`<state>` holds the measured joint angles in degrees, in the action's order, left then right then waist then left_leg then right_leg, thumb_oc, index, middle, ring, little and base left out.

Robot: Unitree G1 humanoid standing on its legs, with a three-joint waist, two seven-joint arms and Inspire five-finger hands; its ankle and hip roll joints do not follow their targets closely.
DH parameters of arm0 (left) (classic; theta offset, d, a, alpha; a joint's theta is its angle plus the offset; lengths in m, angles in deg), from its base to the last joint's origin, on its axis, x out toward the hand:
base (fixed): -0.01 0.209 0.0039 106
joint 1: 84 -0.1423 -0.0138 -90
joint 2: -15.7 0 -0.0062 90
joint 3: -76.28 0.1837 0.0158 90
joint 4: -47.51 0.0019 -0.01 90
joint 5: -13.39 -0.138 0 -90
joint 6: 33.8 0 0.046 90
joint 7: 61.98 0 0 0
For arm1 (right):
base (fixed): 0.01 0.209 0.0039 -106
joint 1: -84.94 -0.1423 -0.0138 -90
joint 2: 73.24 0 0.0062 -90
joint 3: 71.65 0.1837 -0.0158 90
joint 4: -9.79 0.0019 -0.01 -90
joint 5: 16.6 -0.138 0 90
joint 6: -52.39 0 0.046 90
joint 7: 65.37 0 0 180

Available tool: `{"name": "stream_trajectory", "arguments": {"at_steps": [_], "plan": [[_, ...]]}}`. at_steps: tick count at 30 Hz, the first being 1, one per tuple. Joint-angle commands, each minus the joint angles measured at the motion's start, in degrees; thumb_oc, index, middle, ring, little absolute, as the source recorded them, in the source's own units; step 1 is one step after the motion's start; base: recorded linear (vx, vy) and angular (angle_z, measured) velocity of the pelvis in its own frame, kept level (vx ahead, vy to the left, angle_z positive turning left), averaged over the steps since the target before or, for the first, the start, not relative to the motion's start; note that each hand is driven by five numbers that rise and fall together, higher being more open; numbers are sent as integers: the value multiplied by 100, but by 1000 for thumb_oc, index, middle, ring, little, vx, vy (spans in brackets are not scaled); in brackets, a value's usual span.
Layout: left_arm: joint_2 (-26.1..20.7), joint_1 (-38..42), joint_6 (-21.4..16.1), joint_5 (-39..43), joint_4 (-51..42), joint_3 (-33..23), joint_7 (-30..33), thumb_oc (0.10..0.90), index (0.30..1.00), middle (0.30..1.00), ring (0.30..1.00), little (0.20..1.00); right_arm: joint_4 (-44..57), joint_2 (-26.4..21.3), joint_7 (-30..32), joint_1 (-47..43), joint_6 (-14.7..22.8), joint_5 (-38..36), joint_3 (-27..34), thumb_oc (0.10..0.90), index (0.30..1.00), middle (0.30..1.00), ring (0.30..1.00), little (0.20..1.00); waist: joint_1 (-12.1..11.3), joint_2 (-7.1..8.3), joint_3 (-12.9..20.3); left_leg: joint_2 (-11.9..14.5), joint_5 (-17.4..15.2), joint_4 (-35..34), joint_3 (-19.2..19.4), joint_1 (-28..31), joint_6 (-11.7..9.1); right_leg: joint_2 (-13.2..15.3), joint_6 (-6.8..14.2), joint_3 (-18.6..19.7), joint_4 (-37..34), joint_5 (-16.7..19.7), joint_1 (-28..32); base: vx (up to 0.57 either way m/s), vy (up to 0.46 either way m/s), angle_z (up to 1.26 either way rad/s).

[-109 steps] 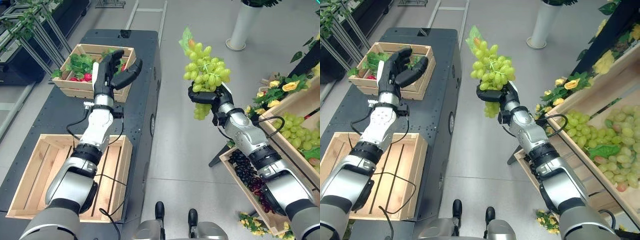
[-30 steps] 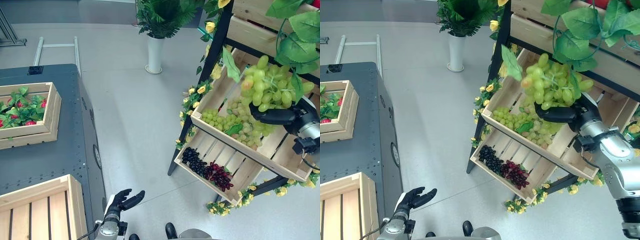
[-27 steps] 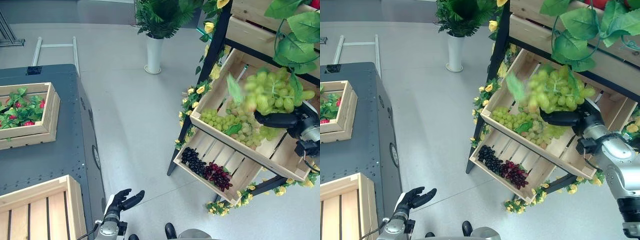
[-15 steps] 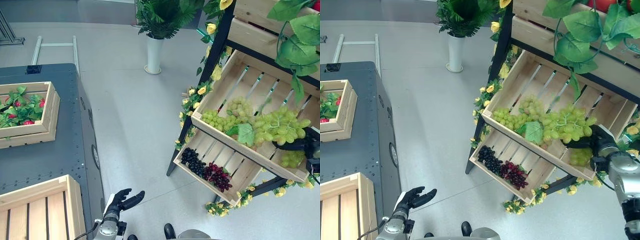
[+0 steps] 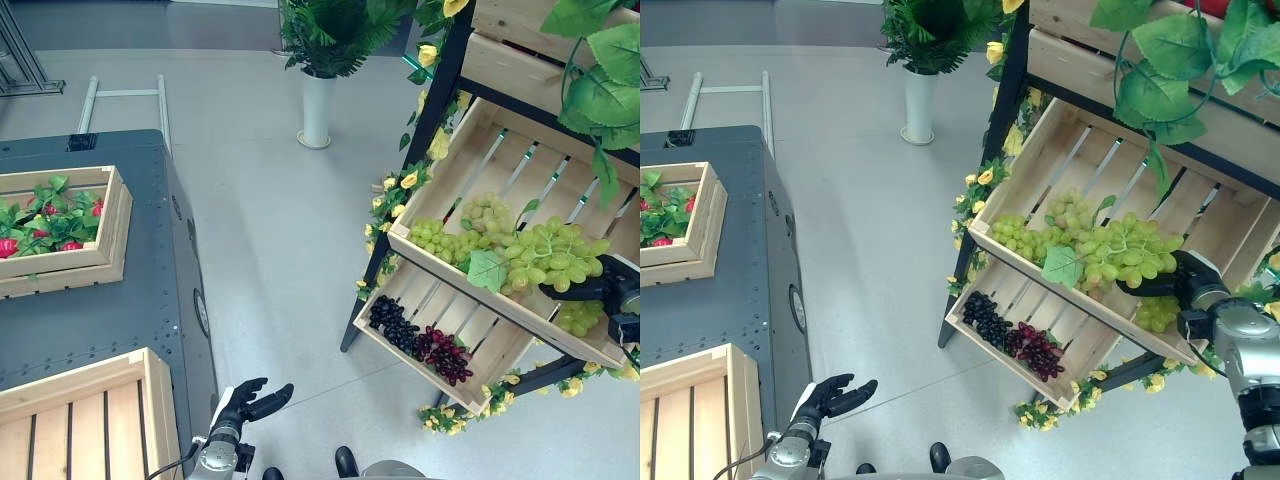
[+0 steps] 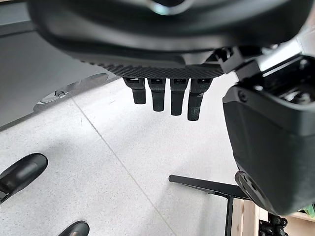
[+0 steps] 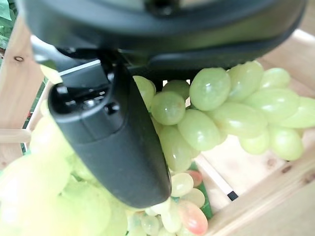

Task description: Pick up the fruits from the basket on one side to the basket on the other side

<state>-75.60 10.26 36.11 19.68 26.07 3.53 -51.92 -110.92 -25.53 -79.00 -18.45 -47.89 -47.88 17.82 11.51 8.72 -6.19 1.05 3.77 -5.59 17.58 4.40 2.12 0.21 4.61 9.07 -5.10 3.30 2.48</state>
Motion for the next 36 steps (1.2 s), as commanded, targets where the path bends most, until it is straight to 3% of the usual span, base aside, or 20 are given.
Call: {"name": "stream_trajectory", "arguments": {"at_steps": [1, 9, 21, 24, 34, 36], "plan": [[-133, 368, -347, -204, -107, 89, 2, 800, 900, 900, 900, 900, -309, -887, 156, -1237, 459, 114, 218, 800, 900, 900, 900, 900, -230, 33, 186, -177, -1062, 59, -335, 429, 21, -402, 43, -110, 10, 24, -77, 0, 0, 0], [-127, 353, -343, -242, -85, 104, 12, 800, 900, 900, 900, 900, -228, -877, 471, -1326, 625, 146, 256, 800, 900, 900, 900, 900, -226, 20, 207, -186, -1071, 68, -338, 432, 27, -409, 35, -84, 10, 13, -73, 0, 0, 0], [-113, 318, -301, -248, -92, 156, 8, 800, 900, 900, 900, 900, -162, -1173, 1292, -1486, 919, 1067, 242, 800, 900, 900, 900, 900, -244, 27, 222, -187, -1089, 99, -377, 411, 35, -419, 42, -41, 10, -2, -73, 0, 0, 0], [-88, 293, -312, -273, -96, 146, 15, 800, 900, 900, 900, 900, -85, -1262, 1804, -1514, 1115, 1934, 192, 800, 900, 900, 900, 900, -250, 19, 235, -193, -1086, 86, -398, 419, 34, -420, 45, -38, 10, -9, -67, 9, 6, -4], [-73, 236, -237, -410, -132, 21, 68, 800, 900, 900, 900, 900, 1548, -1314, 2400, -857, 1239, 4279, 269, 800, 900, 900, 900, 900, -116, -45, 245, -201, -1073, 66, -381, 395, 52, -415, 70, 27, 15, -18, -121, -1, 1, -1], [-66, 248, -245, -389, -113, 0, 68, 800, 900, 900, 900, 900, 1904, -1334, 2343, -671, 1275, 4397, 318, 800, 900, 900, 900, 900, -83, -65, 242, -196, -1085, 64, -353, 397, 56, -412, 78, 44, 18, -26, -132, 0, 6, 2]]}}
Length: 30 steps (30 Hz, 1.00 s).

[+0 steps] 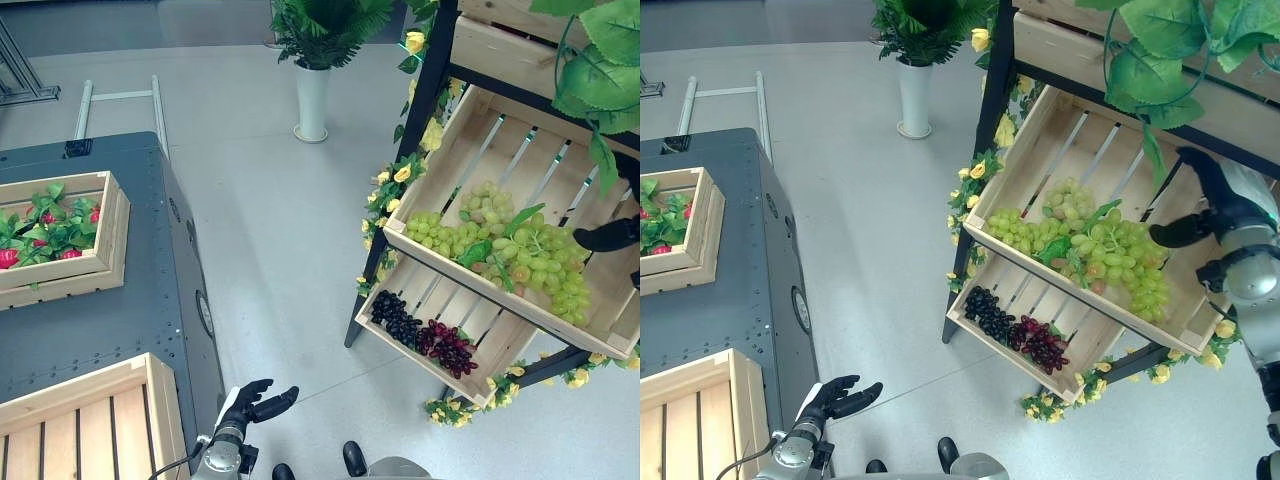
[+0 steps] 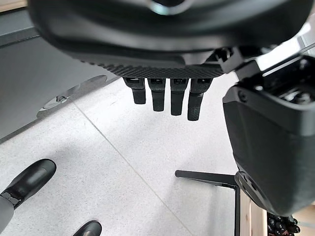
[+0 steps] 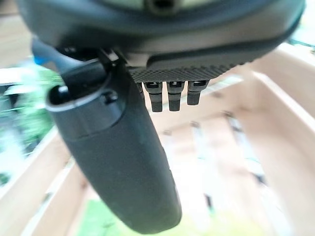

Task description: Pick up the fruits from the basket on one side to the basket on the other side

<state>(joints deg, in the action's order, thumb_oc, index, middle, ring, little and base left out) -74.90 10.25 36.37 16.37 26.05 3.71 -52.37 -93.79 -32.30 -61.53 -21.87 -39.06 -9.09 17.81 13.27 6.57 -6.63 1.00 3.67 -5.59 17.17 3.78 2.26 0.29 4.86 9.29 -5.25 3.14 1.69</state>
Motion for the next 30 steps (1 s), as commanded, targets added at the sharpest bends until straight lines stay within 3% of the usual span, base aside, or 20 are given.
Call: {"name": "stream_trajectory", "arguments": {"at_steps": [1, 5, 13, 23, 25, 27, 30], "plan": [[-135, 254, -270, -55, -106, -23, 113, 800, 900, 900, 900, 900, 241, -652, 553, -297, 441, 476, 328, 800, 900, 900, 900, 900, -251, 147, 285, -190, -1077, 64, -306, 460, 43, -418, 55, 26, 33, -12, -53, 0, 0, 0], [-96, 315, -245, -12, -28, -87, 106, 800, 900, 900, 900, 900, 1117, -515, 101, 49, 399, -120, 556, 800, 900, 900, 900, 900, -151, 109, 294, -188, -1100, 64, -261, 488, 42, -422, 54, 68, 39, -30, -44, 0, 0, 0], [-15, 278, -341, -67, 110, -173, 128, 800, 900, 900, 900, 900, 2470, 129, -112, 792, 974, -209, 1003, 800, 900, 900, 900, 900, -21, 35, 269, -189, -1156, 66, -211, 541, 54, -428, 52, 124, 47, -56, -23, -1, 0, 0], [55, 126, -358, -130, 103, -180, 159, 800, 900, 900, 900, 900, 3690, 836, -758, 1124, 1561, -686, 836, 800, 900, 900, 900, 900, -5, -98, 286, -219, -1148, 62, -204, 582, 46, -402, 35, 149, 56, -72, -7, -4, -1, -1], [61, 97, -354, -120, 79, -146, 182, 800, 900, 900, 900, 900, 3787, 936, -698, 1113, 1677, -564, 762, 800, 900, 900, 900, 900, -14, -119, 286, -224, -1142, 61, -209, 581, 41, -395, 34, 146, 57, -76, -7, 0, 0, 0], [83, 92, -325, -157, 63, -115, 206, 800, 900, 900, 900, 900, 3883, 1073, -335, 1035, 2050, 278, 615, 800, 900, 900, 900, 900, -39, -157, 282, -230, -1136, 59, -217, 572, 36, -382, 39, 124, 57, -79, -15, 0, 0, 0], [76, 46, -320, -211, 51, -85, 191, 800, 900, 900, 900, 900, 4026, 1083, -199, 928, 2253, 567, 437, 800, 900, 900, 900, 900, -88, -200, 286, -242, -1135, 59, -257, 571, 36, -366, 43, 98, 59, -95, -6, 0, 0, 0]]}}
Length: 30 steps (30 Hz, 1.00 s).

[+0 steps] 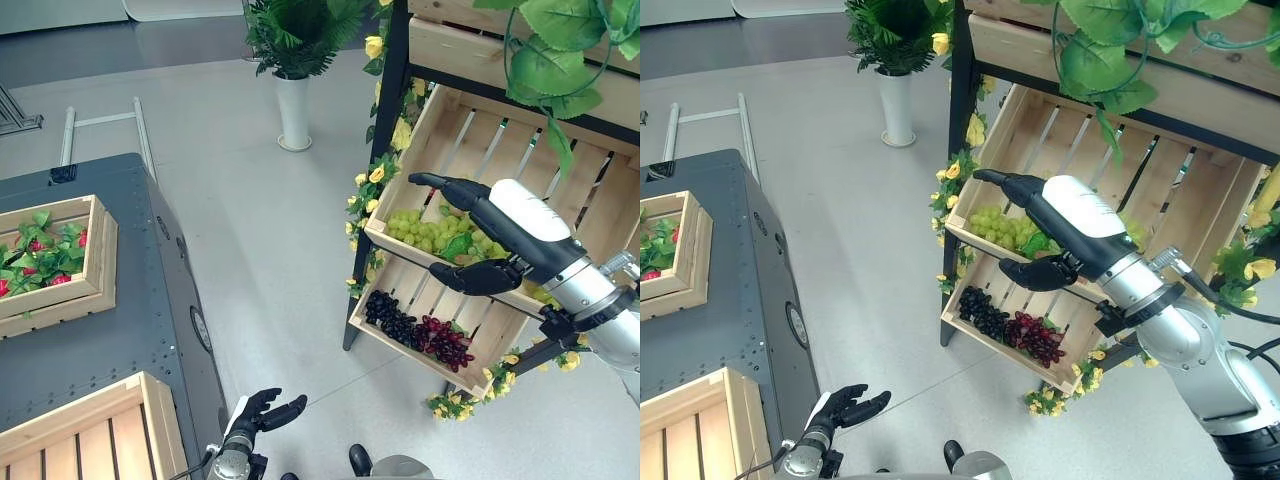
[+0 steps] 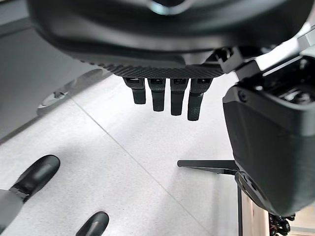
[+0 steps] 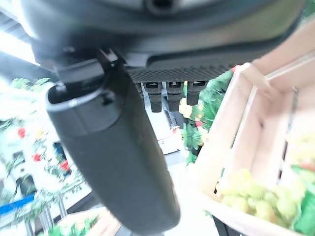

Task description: Pick up the fruits from the basket on one side to the basket on the other side

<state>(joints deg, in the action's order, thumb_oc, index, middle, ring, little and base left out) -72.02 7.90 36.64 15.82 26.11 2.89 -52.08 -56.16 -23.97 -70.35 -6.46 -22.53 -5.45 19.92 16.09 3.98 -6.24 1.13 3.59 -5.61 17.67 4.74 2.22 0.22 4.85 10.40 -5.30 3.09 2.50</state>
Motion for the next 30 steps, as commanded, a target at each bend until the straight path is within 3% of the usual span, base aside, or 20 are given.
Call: {"name": "stream_trajectory", "arguments": {"at_steps": [1, 11, 18, 22, 26, 30], "plan": [[-213, 266, -355, -187, 46, 3, 166, 800, 900, 900, 900, 900, 298, 290, 662, -658, 717, 296, 139, 800, 900, 900, 900, 900, -405, 52, 259, -263, -1110, 61, -312, 454, 32, -352, 42, -12, 64, -82, -105, 0, 0, 0], [-142, 184, -278, -234, -143, 160, 176, 800, 900, 900, 900, 900, 110, 873, -202, -772, 638, -459, -1172, 800, 900, 900, 900, 900, -624, -13, 240, -282, -1069, 61, -454, 447, 2, -252, 41, -230, 66, -109, -67, 2, -13, 3], [-72, 187, -166, -260, -287, 407, 223, 800, 900, 900, 900, 900, -792, 1445, -33, -834, 309, -612, -2091, 800, 900, 900, 900, 900, -831, -66, 191, -328, -1051, 61, -636, 427, -12, -180, 17, -504, 32, -149, 20, -2, -49, 14], [-55, 166, -57, -245, -358, 500, 232, 800, 900, 900, 900, 900, -1289, 1769, -151, -896, 12, -1066, -2530, 800, 900, 900, 900, 900, -950, -89, 192, -348, -1024, 61, -762, 419, -24, -133, -1, -694, 46, -196, 72, 1, -56, 20], [-15, 125, -5, -292, -415, 614, 153, 800, 900, 900, 900, 900, -2233, 2173, -10, -964, -182, -1247, -2969, 800, 900, 900, 900, 900, -1114, -130, 201, -365, -990, 61, -952, 407, -35, -80, -32, -927, 42, -241, 149, 20, -47, 21], [68, 61, 27, -196, -463, 698, -34, 800, 900, 900, 900, 900, -3339, 2584, 317, -949, -93, -993, -3236, 800, 900, 900, 900, 900, -1245, -164, 224, -370, -972, 61, -1086, 372, -49, -54, -54, -1096, 30, -271, 181, 12, -39, 27]]}}
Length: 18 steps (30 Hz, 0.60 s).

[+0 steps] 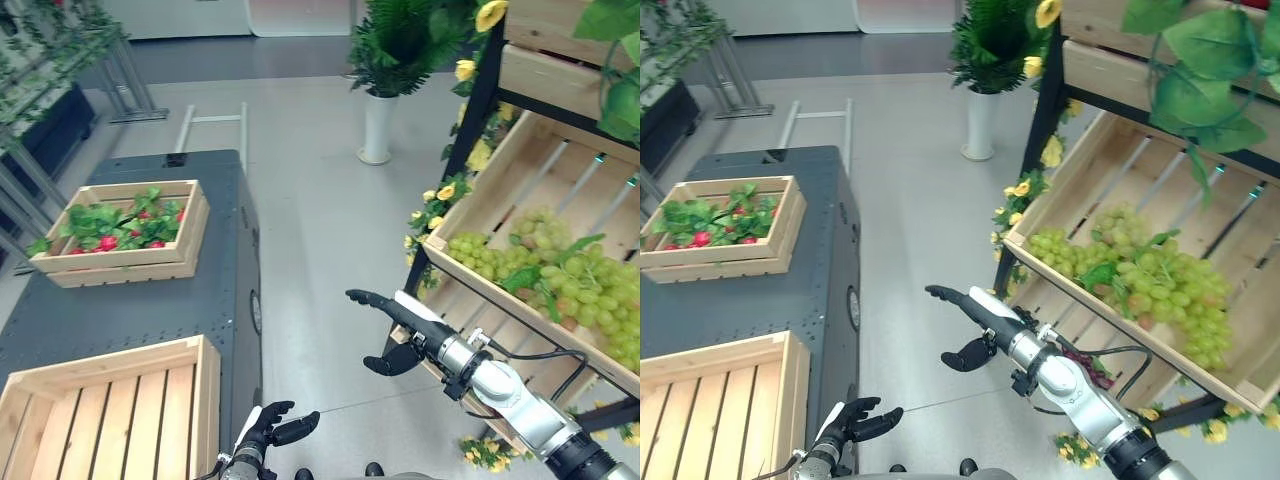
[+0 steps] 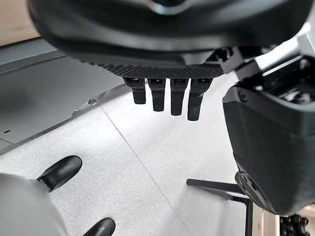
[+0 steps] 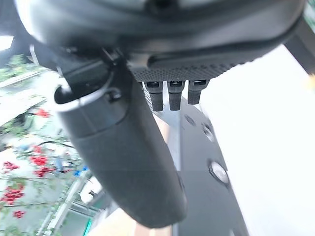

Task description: Pick up the fruits from the basket on one side to the basket on the other side

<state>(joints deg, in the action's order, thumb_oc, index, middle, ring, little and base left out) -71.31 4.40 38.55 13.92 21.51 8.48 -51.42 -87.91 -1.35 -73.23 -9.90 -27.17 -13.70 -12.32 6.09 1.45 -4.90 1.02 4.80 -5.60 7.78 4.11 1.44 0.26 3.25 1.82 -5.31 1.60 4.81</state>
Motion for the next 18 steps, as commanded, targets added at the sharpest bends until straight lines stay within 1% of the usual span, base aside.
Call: {"name": "stream_trajectory", "arguments": {"at_steps": [1, 2, 5, 8, 9, 10, 11, 13, 15, 16, 18], "plan": [[16, 395, -150, 5, -10, 157, -99, 800, 900, 900, 900, 900, -345, 392, 613, -601, 297, -186, -54, 800, 900, 900, 900, 900, -268, 83, 95, -361, -1089, 60, -127, 424, 29, -56, 101, -270, 31, -129, -46, -2, -22, 18], [17, 387, -172, 11, -11, 167, -109, 800, 900, 900, 900, 900, -549, 459, 646, -594, 340, -136, -85, 800, 900, 900, 900, 900, -286, 78, 101, -364, -1082, 60, -152, 413, 26, -55, 96, -298, 31, -136, -43, -4, -29, 28], [6, 389, -288, 260, -20, 168, -357, 800, 900, 900, 900, 900, -1126, 695, 623, -558, 220, -294, -138, 800, 900, 900, 900, 900, -358, 55, 101, -371, -1059, 60, -242, 384, 17, -48, 75, -405, 31, -163, -16, -1, -23, 24], [57, 328, -342, 380, -30, 100, -464, 800, 900, 900, 900, 900, -1863, 1035, 707, -409, 131, -84, -120, 800, 900, 900, 900, 900, -456, 29, 94, -379, -1034, 60, -366, 372, 18, -37, 42, -531, 31, -212, 58, 18, -31, 15], [56, 328, -342, 380, -30, 100, -464, 800, 900, 900, 900, 900, -1866, 1038, 708, -410, 133, -83, -121, 800, 900, 900, 900, 900, -454, 30, 94, -380, -1033, 60, -368, 372, 18, -36, 42, -534, 31, -213, 58, 16, -43, 23], [41, 322, -369, 276, -15, 78, -477, 800, 900, 900, 900, 900, -2225, 1138, 685, -369, 100, -13, -62, 800, 900, 900, 900, 900, -511, 17, 83, -390, -1018, 60, -438, 366, 22, -28, 28, -607, 31, -231, 93, 7, -25, 23], [40, 322, -369, 276, -15, 77, -477, 800, 900, 900, 900, 900, -2227, 1139, 686, -370, 101, -12, -62, 800, 900, 900, 900, 900, -509, 18, 82, -391, -1017, 60, -441, 367, 22, -28, 28, -609, 31, -232, 95, 13, -41, 26], [19, 301, -422, 181, 22, 71, -461, 800, 900, 900, 900, 900, -2604, 1230, 642, -353, 61, 27, 8, 800, 900, 900, 900, 900, -556, 6, 71, -401, -1002, 60, -513, 358, 29, -26, 10, -673, 43, -258, 122, 8, -28, 22], [12, 296, -438, 160, 66, 20, -467, 800, 900, 900, 900, 900, -2984, 1337, 672, -308, -16, 72, 87, 800, 900, 900, 900, 900, -609, -14, 63, -415, -981, 60, -591, 344, 38, -18, -5, -743, 65, -288, 146, 9, -30, 17], [3, 293, -428, 49, 80, 0, -407, 800, 900, 900, 900, 900, -3226, 1398, 657, -263, -126, 19, 160, 800, 900, 900, 900, 900, -641, -25, 53, -425, -966, 60, -649, 343, 44, -11, -14, -800, 79, -312, 171, 12, -30, 21], [-32, 288, -457, 117, 93, -23, -433, 800, 900, 900, 900, 900, -3506, 1471, 599, -189, -243, -38, 228, 800, 900, 900, 900, 900, -675, -45, 38, -433, -940, 60, -700, 330, 45, -5, -24, -862, 92, -328, 190, 6, -20, 29]]}}
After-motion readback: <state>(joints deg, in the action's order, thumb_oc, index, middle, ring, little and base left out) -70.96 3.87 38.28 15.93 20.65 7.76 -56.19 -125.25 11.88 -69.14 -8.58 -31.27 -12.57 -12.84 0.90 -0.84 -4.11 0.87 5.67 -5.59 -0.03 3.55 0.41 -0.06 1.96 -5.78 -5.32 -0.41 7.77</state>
